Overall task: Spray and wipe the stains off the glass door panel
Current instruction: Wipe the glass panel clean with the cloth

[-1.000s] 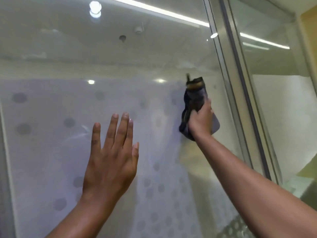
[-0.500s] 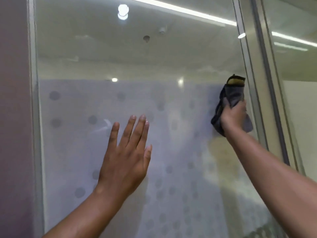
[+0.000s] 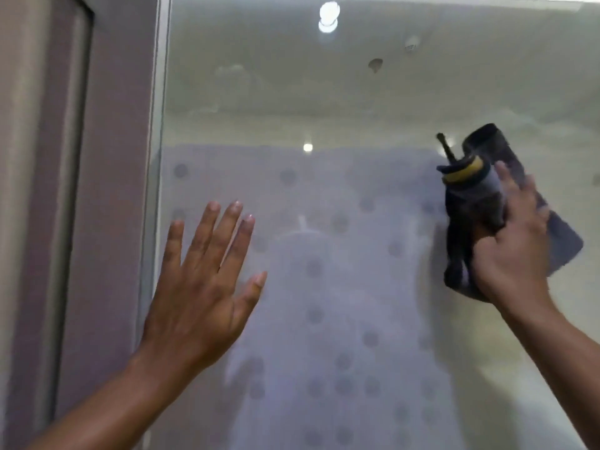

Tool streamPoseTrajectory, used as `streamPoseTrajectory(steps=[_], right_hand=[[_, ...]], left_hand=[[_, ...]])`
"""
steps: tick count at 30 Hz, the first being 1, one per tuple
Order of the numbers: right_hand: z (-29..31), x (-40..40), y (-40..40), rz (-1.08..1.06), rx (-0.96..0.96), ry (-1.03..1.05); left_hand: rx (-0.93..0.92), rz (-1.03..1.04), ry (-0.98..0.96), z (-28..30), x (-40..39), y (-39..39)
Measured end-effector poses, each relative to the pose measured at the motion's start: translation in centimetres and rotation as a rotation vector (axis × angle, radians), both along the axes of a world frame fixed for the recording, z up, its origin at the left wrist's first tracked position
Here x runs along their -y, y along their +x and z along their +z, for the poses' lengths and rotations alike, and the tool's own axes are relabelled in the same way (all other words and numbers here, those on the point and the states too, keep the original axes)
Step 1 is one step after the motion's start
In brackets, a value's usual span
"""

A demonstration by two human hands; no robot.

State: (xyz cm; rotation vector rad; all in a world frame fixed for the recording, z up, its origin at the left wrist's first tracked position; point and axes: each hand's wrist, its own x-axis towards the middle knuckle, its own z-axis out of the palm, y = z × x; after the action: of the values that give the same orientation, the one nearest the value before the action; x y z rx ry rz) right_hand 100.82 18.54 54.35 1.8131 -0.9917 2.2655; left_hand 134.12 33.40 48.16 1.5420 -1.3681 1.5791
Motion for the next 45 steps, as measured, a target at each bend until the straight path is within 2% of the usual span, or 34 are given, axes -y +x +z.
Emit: streamPoseTrajectory(steps=[2,3,4,6,8,10,12,14,16,17,18,19,20,22,23,25,26,27,29,31,32,34,37,39,41,43,45], right_hand=[[-0.4,-1.6,2.9,0.043,0.121,0.033],[-0.6,-2.7,5.3,0.025,0.095,-0.008],[-1.0,-3.7,7.9,-0.013,0.001,-0.084],[-2.3,-5.0,12.7,-0.074,-0.356,-0.285],[-2.9,-5.0,14.1,-0.092,-0.685,-0.443],[-1.7,-3.9,12.0,-0.093,-0.812,-0.486],[-1.7,-2.8,9.1,-0.094,-0.681,-0.365],[-2.1,-2.4,6.7,-0.087,-0.293,-0.141],[-2.0,-4.1,8.1,-0.083,0.138,0.068],[-1.4,-5.5,10.5,-0.068,0.276,0.142],[-0.8,-7.0,13.5,-0.039,0.324,0.152],[-0.3,-8.6,16.8,-0.023,0.281,0.098],[-0.4,-9.9,20.1,-0.013,0.150,0.000],[-1.8,-11.2,24.6,-0.008,-0.254,-0.188],[-2.1,-11.3,24.7,-0.023,-0.414,-0.240],[-1.5,-9.9,22.0,-0.083,-0.550,-0.299],[-1.4,-8.9,20.1,-0.114,-0.523,-0.273],[-1.1,-7.9,18.2,-0.137,-0.411,-0.216],[-0.3,-7.0,15.6,-0.152,0.013,-0.034],[0.5,-8.2,18.1,-0.132,0.334,0.132],[0.8,-9.5,20.6,-0.119,0.354,0.150],[0.0,-11.9,25.7,-0.078,0.146,-0.011],[-2.3,-12.6,28.3,-0.058,-0.351,-0.259],[-1.7,-11.0,25.1,-0.111,-0.430,-0.280],[-1.6,-8.8,20.6,-0.145,-0.224,-0.170],[-2.6,-7.5,17.3,-0.155,0.195,0.022],[-4.3,-8.5,20.0,-0.167,0.520,0.178]], left_hand=[[-0.040,0.057,0.014,0.3,-1.4,2.9],[-0.032,0.076,0.036,0.5,-1.7,3.9],[-0.011,0.076,0.060,0.6,-1.6,4.7],[0.016,0.041,0.087,0.8,-1.3,5.4],[0.012,0.010,0.077,0.9,-1.1,5.4],[0.023,-0.007,0.077,0.8,-1.2,5.4],[0.058,-0.014,0.085,1.1,-1.6,6.0],[0.081,-0.015,0.064,2.1,-2.4,7.5],[0.055,-0.031,0.012,3.3,-3.2,9.3],[0.027,-0.044,-0.008,3.7,-3.4,10.0],[-0.003,-0.062,-0.017,4.0,-3.4,10.5],[-0.028,-0.085,-0.017,4.1,-3.3,10.7],[-0.039,-0.111,-0.016,4.0,-3.1,10.8],[-0.035,-0.159,-0.016,3.9,-2.9,10.8],[-0.030,-0.173,-0.014,3.9,-3.0,10.8],[-0.021,-0.183,-0.006,3.9,-3.2,11.0],[-0.018,-0.185,-0.008,3.9,-3.3,11.0],[-0.017,-0.189,-0.012,3.9,-3.3,10.9],[-0.019,-0.205,-0.024,3.7,-3.2,10.6],[-0.024,-0.204,-0.043,3.6,-3.1,10.6],[-0.023,-0.206,-0.047,3.6,-3.2,10.6],[-0.009,-0.237,-0.052,3.6,-3.3,10.7],[-0.020,-0.319,-0.033,3.7,-3.6,10.9],[-0.020,-0.300,-0.027,3.6,-3.6,10.9],[-0.009,-0.264,-0.035,3.6,-3.4,10.8],[-0.009,-0.236,-0.029,3.6,-3.3,10.6],[-0.021,-0.225,-0.030,3.5,-3.3,10.6]])
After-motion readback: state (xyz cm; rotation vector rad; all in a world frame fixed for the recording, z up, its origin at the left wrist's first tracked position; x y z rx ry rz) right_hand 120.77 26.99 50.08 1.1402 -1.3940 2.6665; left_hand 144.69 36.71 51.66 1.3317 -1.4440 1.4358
